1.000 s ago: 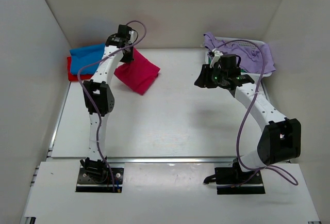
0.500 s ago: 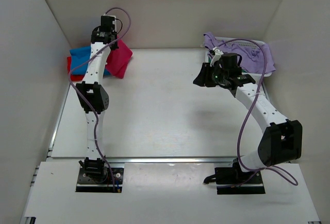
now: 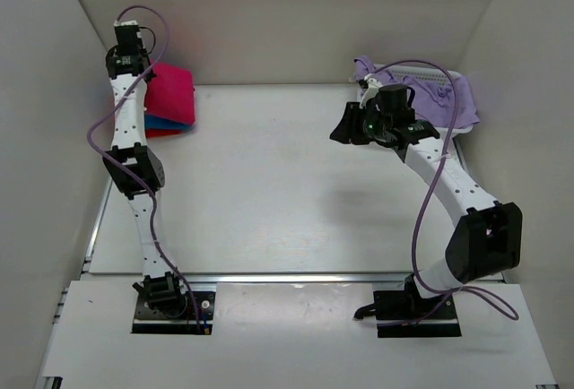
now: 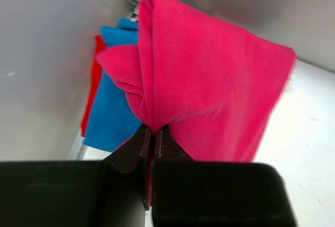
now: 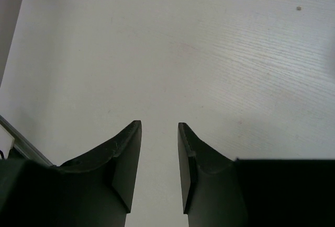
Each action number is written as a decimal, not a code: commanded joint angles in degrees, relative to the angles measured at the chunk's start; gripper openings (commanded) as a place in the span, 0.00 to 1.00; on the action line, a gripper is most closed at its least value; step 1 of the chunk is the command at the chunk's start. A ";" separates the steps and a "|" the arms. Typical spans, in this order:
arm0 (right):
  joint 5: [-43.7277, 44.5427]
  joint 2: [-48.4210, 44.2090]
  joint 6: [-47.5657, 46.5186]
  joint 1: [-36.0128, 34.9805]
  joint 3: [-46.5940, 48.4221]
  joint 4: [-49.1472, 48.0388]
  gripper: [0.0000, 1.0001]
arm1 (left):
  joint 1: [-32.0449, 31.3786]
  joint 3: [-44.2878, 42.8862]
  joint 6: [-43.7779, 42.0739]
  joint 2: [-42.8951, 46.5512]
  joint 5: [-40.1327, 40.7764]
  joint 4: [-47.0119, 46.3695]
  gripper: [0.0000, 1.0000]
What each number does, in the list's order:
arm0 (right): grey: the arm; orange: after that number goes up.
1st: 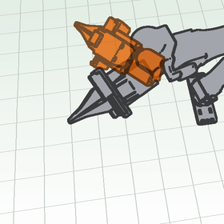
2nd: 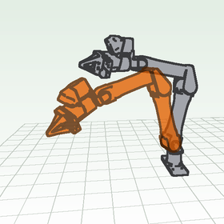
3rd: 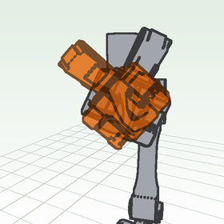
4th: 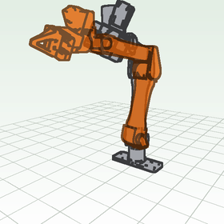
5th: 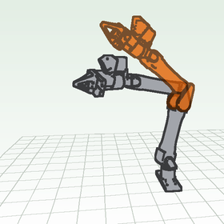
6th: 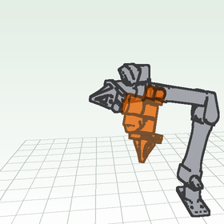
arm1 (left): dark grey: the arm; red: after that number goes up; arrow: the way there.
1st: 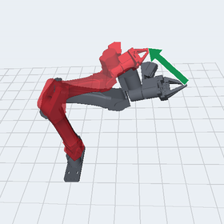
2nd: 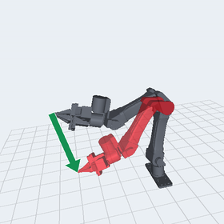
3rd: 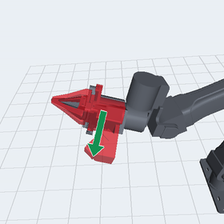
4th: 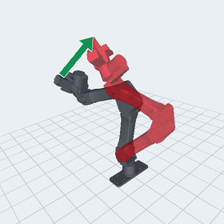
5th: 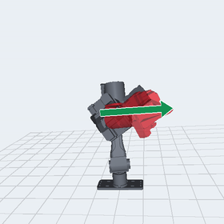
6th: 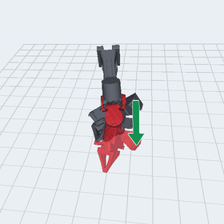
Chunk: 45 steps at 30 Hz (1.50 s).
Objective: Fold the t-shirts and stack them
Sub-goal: Put the neatly folded tshirt into the corner of the board with the left arm
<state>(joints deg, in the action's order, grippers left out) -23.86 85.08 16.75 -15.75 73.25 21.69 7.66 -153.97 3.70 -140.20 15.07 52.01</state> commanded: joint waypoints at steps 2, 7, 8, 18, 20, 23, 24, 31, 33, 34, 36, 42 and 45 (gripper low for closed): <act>0.92 2.10 0.04 -1.83 3.73 0.54 0.31 | 3.58 -3.53 2.01 -0.25 -2.32 -3.84 0.00; 2.06 4.22 -0.58 -3.06 5.93 2.47 0.31 | 5.08 -4.85 3.32 -3.93 -1.89 -5.95 0.00; 2.32 4.39 -0.49 -3.15 6.37 2.48 0.31 | 5.52 -4.67 3.67 -4.20 -2.50 -6.56 0.00; 3.29 7.82 -0.84 -4.20 9.36 4.67 0.30 | 8.68 -6.87 7.45 -10.44 -1.71 -6.39 0.02; 3.64 8.35 -0.58 -4.73 9.80 4.94 0.30 | 9.48 -6.78 8.51 -11.40 -1.89 -6.39 0.05; 4.52 8.70 -0.93 -5.25 10.68 5.55 0.30 | 10.18 -7.92 8.34 -12.63 -2.50 -6.57 0.22; 4.43 8.96 -0.76 -5.34 10.86 5.90 0.30 | 10.62 -8.18 8.42 -13.25 -2.33 -6.57 0.24; 6.80 9.23 -1.11 -5.96 13.14 8.36 0.31 | 10.79 -8.63 8.78 -12.30 -2.59 -6.74 0.54; 7.33 8.62 -0.93 -6.66 13.32 8.54 0.33 | 10.01 -8.71 8.95 -10.11 -3.37 -7.09 0.56; 8.03 8.61 -0.76 -6.75 12.88 8.45 0.40 | 9.92 -8.71 9.47 -8.26 -4.34 -7.10 0.58; 9.61 7.30 -0.85 -6.84 12.71 8.98 0.51 | 8.69 -8.63 10.61 -5.02 -5.57 -6.93 0.59; 7.96 2.64 0.03 -1.93 7.70 9.51 0.99 | 4.65 -5.38 10.71 7.03 -8.04 -3.95 0.66; 7.24 -2.10 -0.49 1.24 1.82 9.94 0.99 | 4.99 1.19 11.85 15.72 -12.49 -1.30 0.70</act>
<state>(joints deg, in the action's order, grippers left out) -16.12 88.71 16.47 -17.32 78.43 31.38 13.28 -156.42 14.26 -138.10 7.90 48.60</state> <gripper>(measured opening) 0.991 0.680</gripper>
